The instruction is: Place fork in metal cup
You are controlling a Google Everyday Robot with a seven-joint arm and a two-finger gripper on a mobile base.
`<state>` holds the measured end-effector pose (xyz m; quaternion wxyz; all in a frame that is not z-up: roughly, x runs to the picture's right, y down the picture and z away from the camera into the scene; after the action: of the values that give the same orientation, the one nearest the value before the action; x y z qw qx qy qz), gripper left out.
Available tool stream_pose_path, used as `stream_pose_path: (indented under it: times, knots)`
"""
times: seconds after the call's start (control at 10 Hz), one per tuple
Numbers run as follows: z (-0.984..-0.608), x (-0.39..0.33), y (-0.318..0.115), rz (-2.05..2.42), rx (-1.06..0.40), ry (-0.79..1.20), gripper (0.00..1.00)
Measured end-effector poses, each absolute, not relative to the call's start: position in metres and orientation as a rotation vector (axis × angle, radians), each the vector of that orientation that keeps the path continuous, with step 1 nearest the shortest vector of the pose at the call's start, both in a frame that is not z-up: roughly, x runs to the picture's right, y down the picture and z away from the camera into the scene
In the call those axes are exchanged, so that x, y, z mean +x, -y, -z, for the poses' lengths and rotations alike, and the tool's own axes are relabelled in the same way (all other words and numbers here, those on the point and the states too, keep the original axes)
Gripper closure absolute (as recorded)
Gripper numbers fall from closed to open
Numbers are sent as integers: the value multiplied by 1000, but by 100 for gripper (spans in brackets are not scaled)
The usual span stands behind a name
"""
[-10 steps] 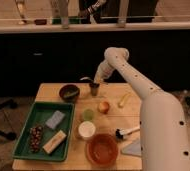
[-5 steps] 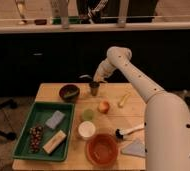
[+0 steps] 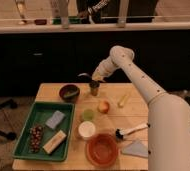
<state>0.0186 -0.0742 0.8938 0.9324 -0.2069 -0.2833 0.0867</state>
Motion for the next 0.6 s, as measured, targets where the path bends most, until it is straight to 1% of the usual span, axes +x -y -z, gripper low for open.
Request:
stream_pose_path:
  times: [0.6]
  knots:
    - [-889, 7, 74, -197, -450, 707, 96]
